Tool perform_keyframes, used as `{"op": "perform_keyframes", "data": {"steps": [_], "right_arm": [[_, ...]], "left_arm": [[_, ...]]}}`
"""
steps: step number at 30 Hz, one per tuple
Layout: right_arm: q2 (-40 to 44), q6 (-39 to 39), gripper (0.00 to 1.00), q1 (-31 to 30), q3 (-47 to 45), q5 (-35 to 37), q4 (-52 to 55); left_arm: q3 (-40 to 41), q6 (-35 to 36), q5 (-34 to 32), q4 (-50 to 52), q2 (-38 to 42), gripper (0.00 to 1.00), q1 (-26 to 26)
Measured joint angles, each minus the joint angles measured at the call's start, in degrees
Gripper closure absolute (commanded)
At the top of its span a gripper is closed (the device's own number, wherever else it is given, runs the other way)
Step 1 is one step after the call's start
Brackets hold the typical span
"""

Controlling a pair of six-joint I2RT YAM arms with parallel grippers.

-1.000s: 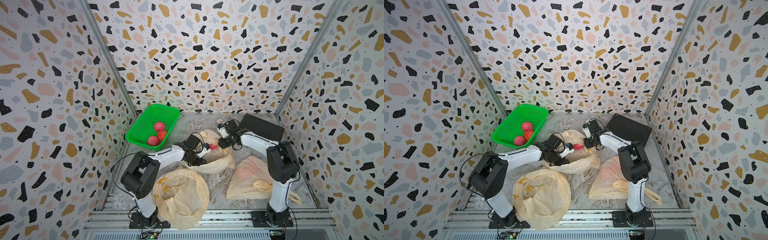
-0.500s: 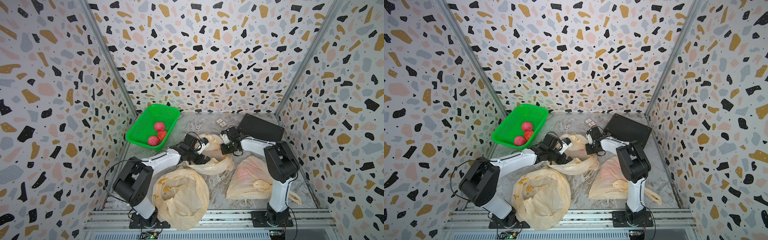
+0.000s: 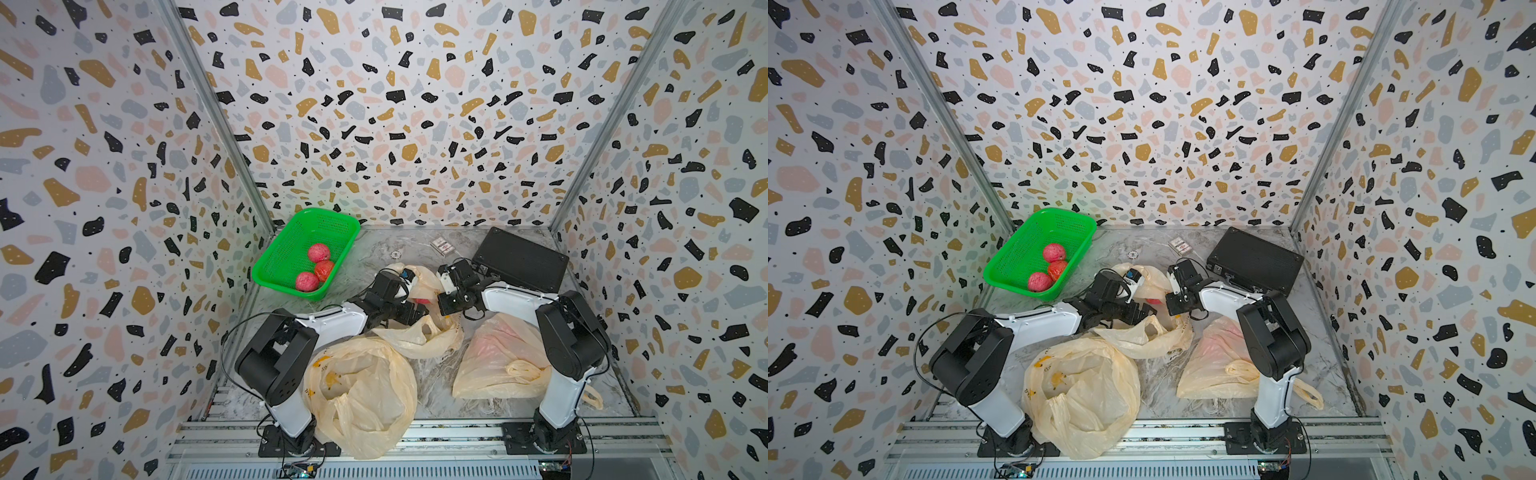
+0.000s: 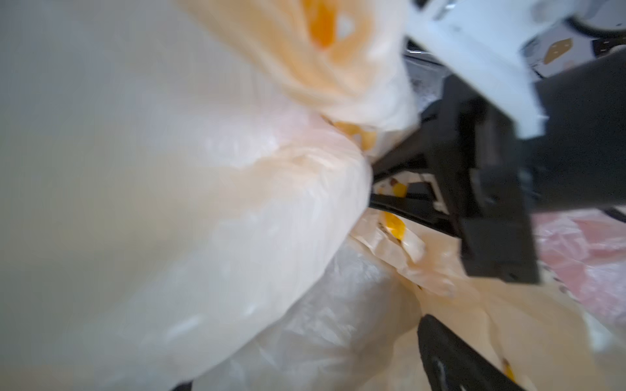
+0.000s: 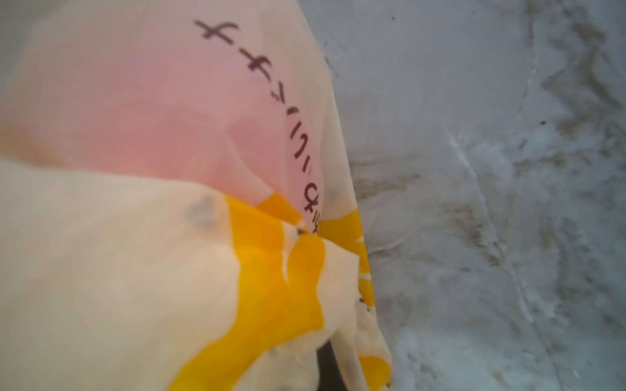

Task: Untie the knot of a plastic bag & take out the apple
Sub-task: Adjust the plastic bag at the center of the board.

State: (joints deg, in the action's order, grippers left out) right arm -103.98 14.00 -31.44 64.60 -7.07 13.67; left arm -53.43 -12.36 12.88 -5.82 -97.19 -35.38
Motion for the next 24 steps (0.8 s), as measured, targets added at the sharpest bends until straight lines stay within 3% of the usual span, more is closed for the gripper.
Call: {"op": "perform_keyframes", "data": {"steps": [8, 16, 24], "right_arm": [[4.0, -0.1, 1.0, -0.9, -2.8, 0.7, 0.1], [4.0, -0.3, 1.0, -1.0, -3.2, 0.1, 0.3], [4.0, -0.6, 1.0, -1.3, -3.2, -0.8, 0.3]], "left_arm": [[1.0, -0.1, -7.0, -7.3, -1.2, 0.01, 0.0], [2.1, -2.2, -3.5, -18.0, -3.9, 0.01, -0.1], [-0.4, -3.3, -1.7, -21.3, -11.2, 0.01, -0.8]]}}
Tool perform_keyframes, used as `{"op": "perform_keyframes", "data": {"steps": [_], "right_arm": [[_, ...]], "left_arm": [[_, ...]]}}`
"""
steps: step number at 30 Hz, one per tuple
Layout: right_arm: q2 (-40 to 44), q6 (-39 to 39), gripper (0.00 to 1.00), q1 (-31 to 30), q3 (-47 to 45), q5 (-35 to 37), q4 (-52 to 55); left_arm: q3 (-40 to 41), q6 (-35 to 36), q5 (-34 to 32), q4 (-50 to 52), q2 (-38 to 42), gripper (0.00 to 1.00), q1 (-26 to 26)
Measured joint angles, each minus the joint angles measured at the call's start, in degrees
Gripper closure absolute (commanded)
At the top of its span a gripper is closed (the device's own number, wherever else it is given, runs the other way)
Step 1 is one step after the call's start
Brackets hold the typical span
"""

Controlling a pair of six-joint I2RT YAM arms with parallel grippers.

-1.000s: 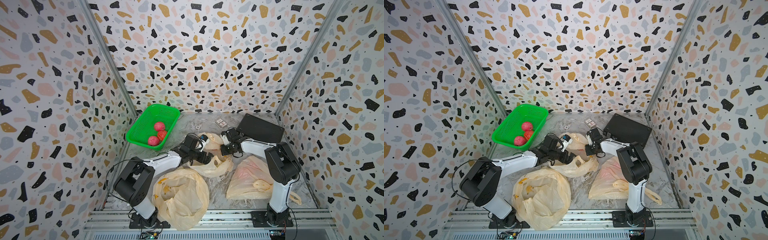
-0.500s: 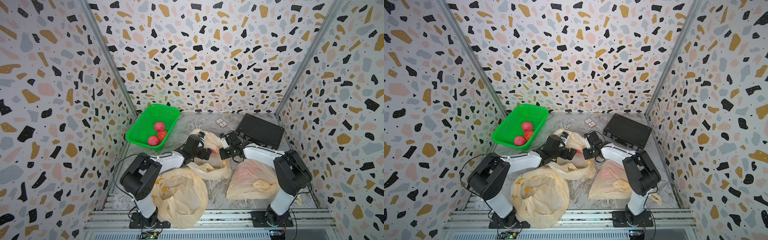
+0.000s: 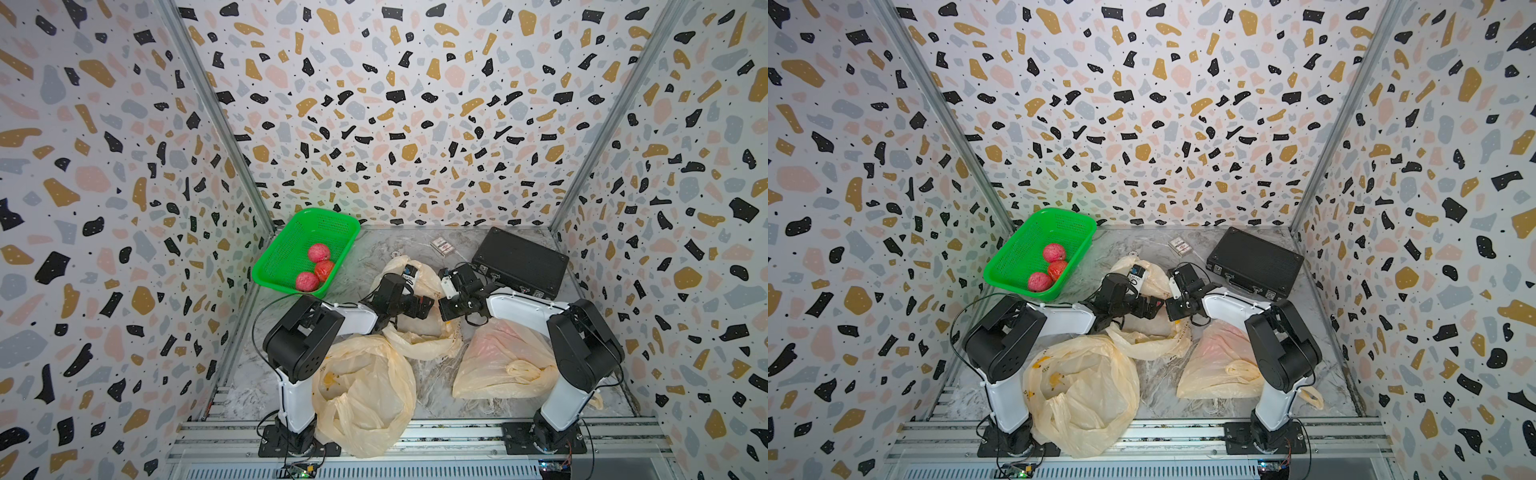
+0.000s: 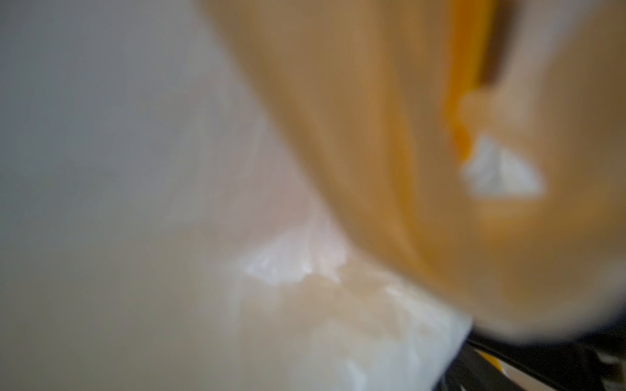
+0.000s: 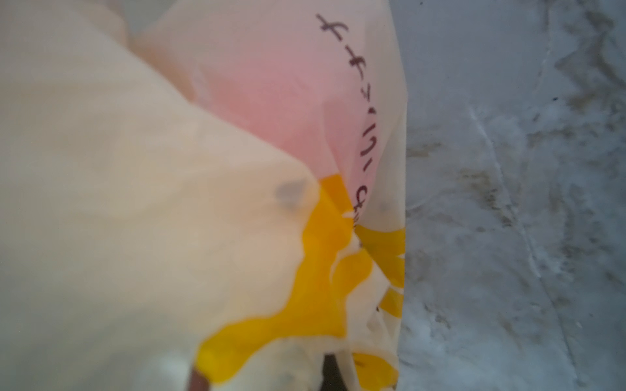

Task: Untie the knot of a plastic bag & take out the apple
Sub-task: Adjust the plastic bag at the center of the board.

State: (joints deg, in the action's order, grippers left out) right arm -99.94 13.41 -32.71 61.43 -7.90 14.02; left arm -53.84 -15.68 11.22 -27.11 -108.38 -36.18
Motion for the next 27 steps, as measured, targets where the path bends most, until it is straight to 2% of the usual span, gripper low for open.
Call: {"op": "perform_keyframes", "data": {"steps": [1, 3, 6, 9, 14, 20, 27], "right_arm": [[0.0, -0.2, 0.93, 0.0, 0.0, 0.0, 0.1], [0.0, -0.5, 0.71, 0.0, 0.0, 0.5, 0.6], [0.0, -1.2, 0.44, 0.0, 0.0, 1.7, 1.4], [1.0, -2.2, 0.29, 0.4, 0.0, 2.0, 2.4], [4.7, -3.9, 0.21, 0.9, 3.7, -0.4, 7.1], [8.9, -6.0, 0.17, 1.0, 11.5, -2.4, 13.0], [3.0, -10.9, 0.12, 1.0, 13.7, -2.8, 13.7]], "left_arm": [[-0.1, -0.1, 0.0, -0.3, -0.3, 0.01, 0.0], [-0.3, -0.1, -0.2, -0.4, -0.7, 0.01, -0.3], [-0.3, 0.1, -1.0, -0.3, -0.7, 0.0, -0.3], [-0.2, 0.5, -1.3, 0.0, -0.7, 0.01, -0.3], [1.4, 1.5, -1.3, 0.6, -0.6, 0.0, -0.3], [3.0, 2.9, -1.3, 3.1, -0.2, 0.01, -0.3], [3.3, 3.2, -1.0, 3.8, 0.9, 0.0, -0.3]]}}
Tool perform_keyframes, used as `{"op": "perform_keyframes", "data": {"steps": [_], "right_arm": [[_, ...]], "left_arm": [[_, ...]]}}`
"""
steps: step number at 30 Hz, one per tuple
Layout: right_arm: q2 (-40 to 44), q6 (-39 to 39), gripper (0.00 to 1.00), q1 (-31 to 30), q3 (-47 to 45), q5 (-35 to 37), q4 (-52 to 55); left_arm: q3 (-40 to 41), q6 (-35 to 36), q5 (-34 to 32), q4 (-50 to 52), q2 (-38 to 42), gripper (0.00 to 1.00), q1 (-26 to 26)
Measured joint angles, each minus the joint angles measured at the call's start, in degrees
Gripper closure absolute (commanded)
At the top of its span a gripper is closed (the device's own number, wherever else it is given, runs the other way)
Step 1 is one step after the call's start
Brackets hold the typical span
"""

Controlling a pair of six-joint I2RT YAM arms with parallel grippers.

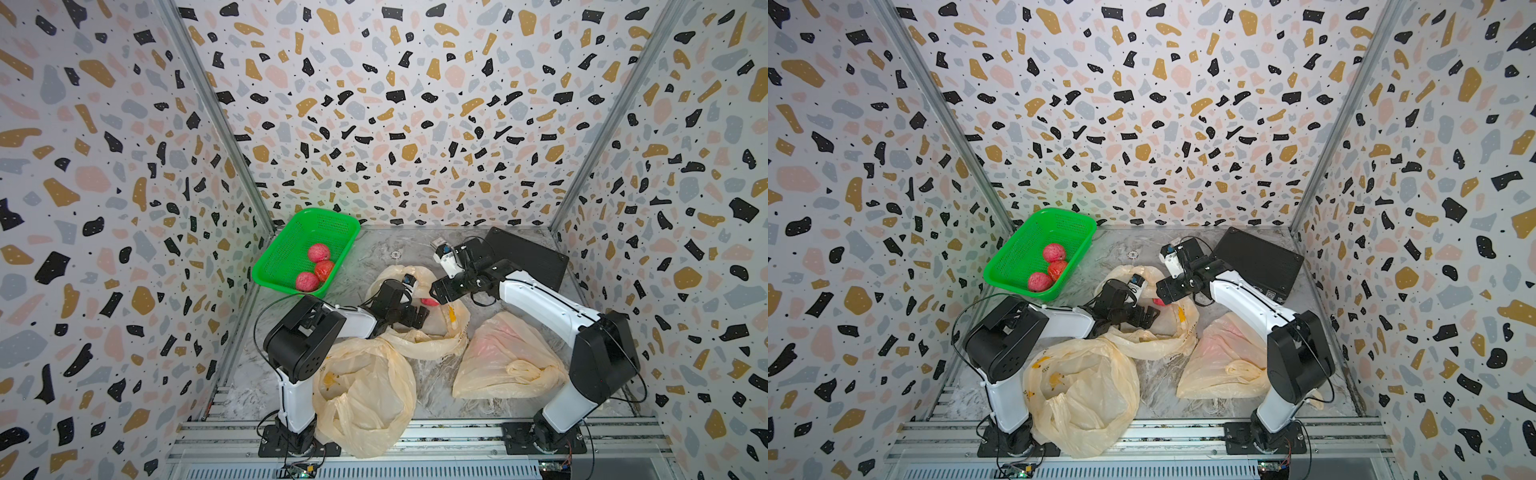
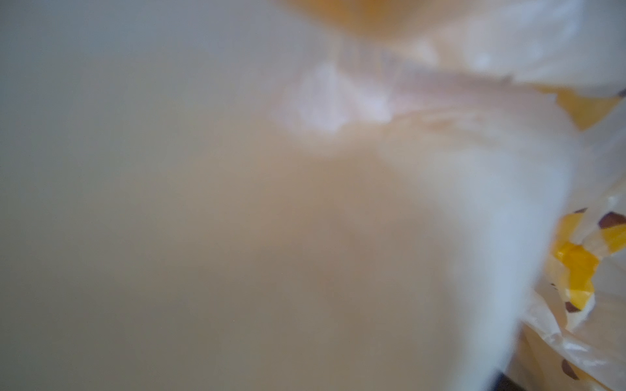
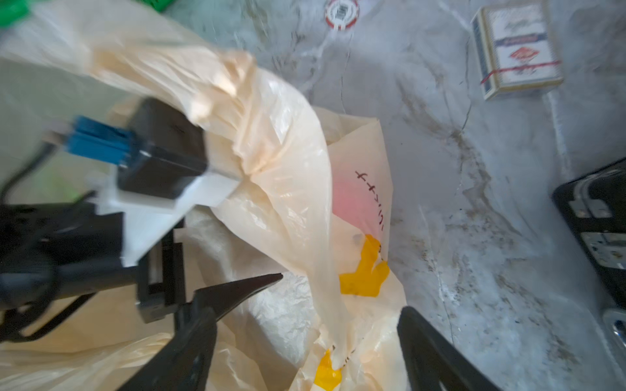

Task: Untie the knot of a plastic bag & take out the apple
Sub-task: Adjust the plastic bag at the center of the board.

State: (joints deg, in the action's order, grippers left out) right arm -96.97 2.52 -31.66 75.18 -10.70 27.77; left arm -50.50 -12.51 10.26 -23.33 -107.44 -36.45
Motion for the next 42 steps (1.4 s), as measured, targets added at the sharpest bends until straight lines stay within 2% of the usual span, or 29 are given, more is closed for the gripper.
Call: {"op": "perform_keyframes", "data": {"steps": [6, 12, 16, 19, 22, 24, 26, 28, 31, 36, 42], "right_arm": [[-5.4, -3.3, 0.12, 0.1, -3.0, 0.8, -3.2], [-6.7, -4.1, 0.2, 0.8, -3.1, 2.8, -10.1], [-7.0, -3.8, 0.35, 1.6, -3.1, 2.8, -13.7], [-8.1, -3.0, 0.52, 2.0, -2.8, 2.5, -15.6], [-9.8, -1.3, 0.73, 2.7, -2.8, 1.3, -17.1], [-11.0, 0.2, 0.78, 3.1, -2.7, 0.7, -17.4], [-11.6, 1.6, 0.88, 3.4, -2.7, 0.3, -17.5], [-11.6, 2.9, 0.9, 3.7, -2.7, 0.0, -17.5], [-11.5, 4.7, 0.98, 4.0, -2.7, -1.5, -17.3], [-9.9, 7.5, 1.0, 4.2, -2.8, -6.3, -14.1], [0.1, 10.0, 1.0, 3.9, -5.4, -13.3, -10.9]], "left_arm": [[0.0, 0.1, 0.9, 0.6, 0.1, 0.0, 0.0], [0.0, 0.1, 1.9, 1.4, 0.7, 0.0, 0.0], [0.0, 0.1, 2.8, 1.4, 1.5, 0.0, 0.0], [0.0, 0.1, 2.8, 1.4, 1.8, 0.0, 0.0], [0.5, 0.2, 3.1, 1.4, 2.3, 0.0, 0.0], [1.1, 0.3, 3.7, 1.3, 2.8, 0.0, 0.0], [2.0, 0.3, 4.3, 1.3, 3.7, 0.0, 0.0], [2.6, 0.3, 4.6, 1.3, 4.7, 0.0, 0.0], [3.0, 0.5, 4.9, 1.3, 6.6, 0.0, 0.0], [2.8, 1.0, 4.0, 1.1, 9.5, 0.01, 0.0], [0.9, 0.9, -0.2, 0.9, 8.9, 0.0, 0.0]]}}
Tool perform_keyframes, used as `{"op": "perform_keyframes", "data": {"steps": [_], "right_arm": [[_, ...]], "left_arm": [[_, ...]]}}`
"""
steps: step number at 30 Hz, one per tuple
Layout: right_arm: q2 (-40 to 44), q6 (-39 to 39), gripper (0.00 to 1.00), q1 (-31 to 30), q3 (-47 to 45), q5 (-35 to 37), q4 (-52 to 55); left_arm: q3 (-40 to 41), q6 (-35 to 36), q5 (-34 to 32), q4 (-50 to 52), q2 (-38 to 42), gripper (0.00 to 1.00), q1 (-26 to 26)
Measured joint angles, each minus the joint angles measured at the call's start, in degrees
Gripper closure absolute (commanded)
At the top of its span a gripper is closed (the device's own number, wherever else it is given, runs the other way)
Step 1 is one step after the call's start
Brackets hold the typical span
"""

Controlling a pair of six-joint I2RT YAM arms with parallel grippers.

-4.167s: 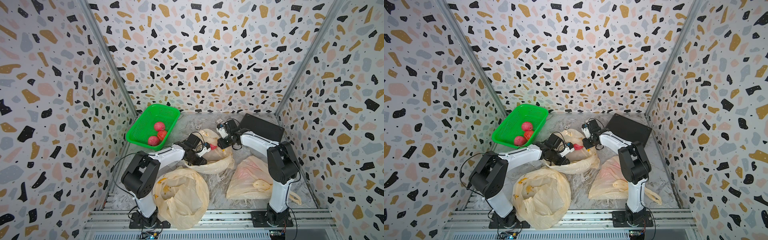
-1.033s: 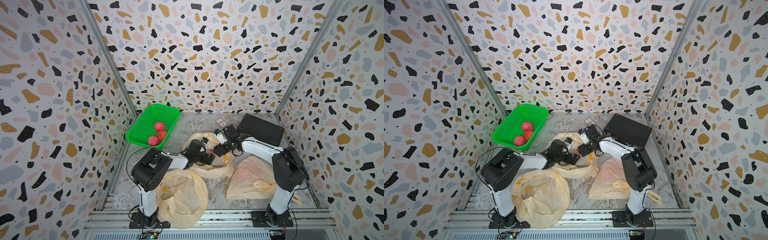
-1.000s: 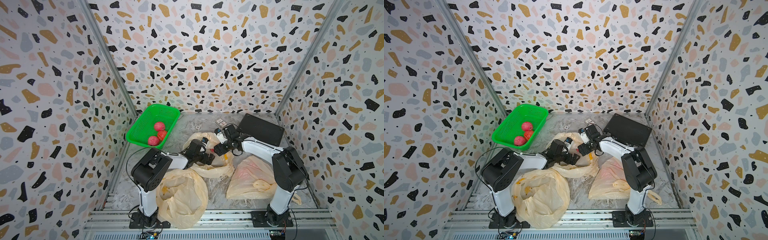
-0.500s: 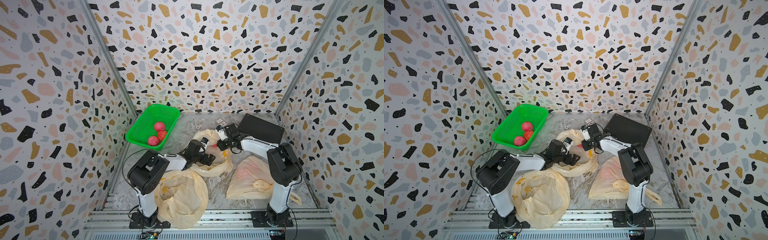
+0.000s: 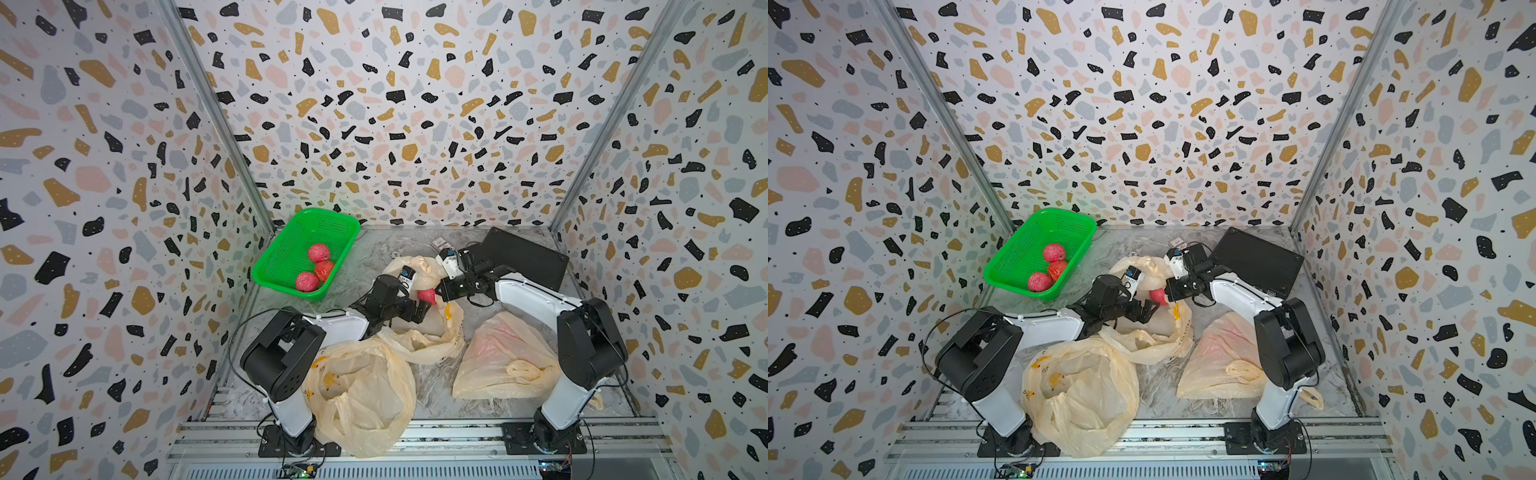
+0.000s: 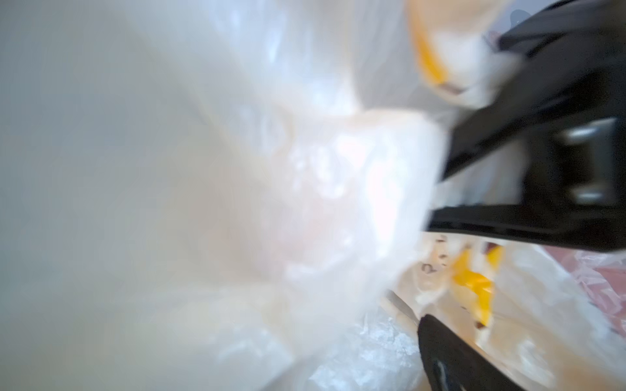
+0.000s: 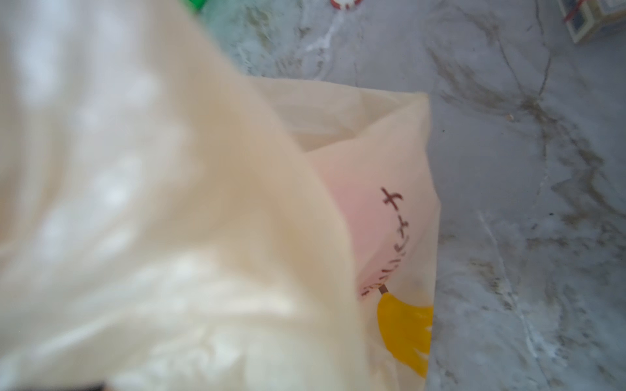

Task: Untie the knot of a plastic bag & take out the apple
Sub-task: Adjust the plastic bag at the center of the board, then pick up the apple from the plastic bag.

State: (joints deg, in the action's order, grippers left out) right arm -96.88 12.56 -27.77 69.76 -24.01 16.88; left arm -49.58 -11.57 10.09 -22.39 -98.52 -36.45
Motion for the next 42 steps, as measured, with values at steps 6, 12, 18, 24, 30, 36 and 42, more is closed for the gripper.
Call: {"op": "perform_keyframes", "data": {"steps": [6, 12, 18, 24, 30, 36, 42], "right_arm": [[7.6, 3.0, 1.0, -0.2, -5.1, -7.5, -0.2], [8.1, 5.8, 1.0, 0.2, -11.8, -9.0, -1.2], [8.0, 6.9, 1.0, 2.1, -12.1, -7.0, -1.8], [8.0, 7.0, 1.0, 4.9, -12.1, -4.2, -0.7], [7.0, 7.0, 1.0, 5.7, -11.4, -3.5, -0.5], [6.1, 7.0, 1.0, 5.7, -11.4, -3.7, -0.4], [6.1, 7.0, 1.0, 5.7, -11.4, -3.9, -0.4]], "left_arm": [[-1.2, 0.0, -3.5, -2.7, -2.1, 0.0, 0.0], [-3.0, -0.2, -3.2, -5.9, -6.4, 0.01, -1.1], [-3.0, -0.5, -0.3, -7.3, -6.8, 0.0, -2.7], [-2.0, -0.2, 2.1, -1.9, -2.7, 0.01, -3.1], [-0.9, 0.3, 4.3, 5.5, 2.7, 0.01, -3.5], [-0.2, 1.0, 5.1, 10.9, 1.1, 0.01, -5.2], [-1.1, 1.6, 5.3, 12.3, -2.9, 0.01, -6.7]]}}
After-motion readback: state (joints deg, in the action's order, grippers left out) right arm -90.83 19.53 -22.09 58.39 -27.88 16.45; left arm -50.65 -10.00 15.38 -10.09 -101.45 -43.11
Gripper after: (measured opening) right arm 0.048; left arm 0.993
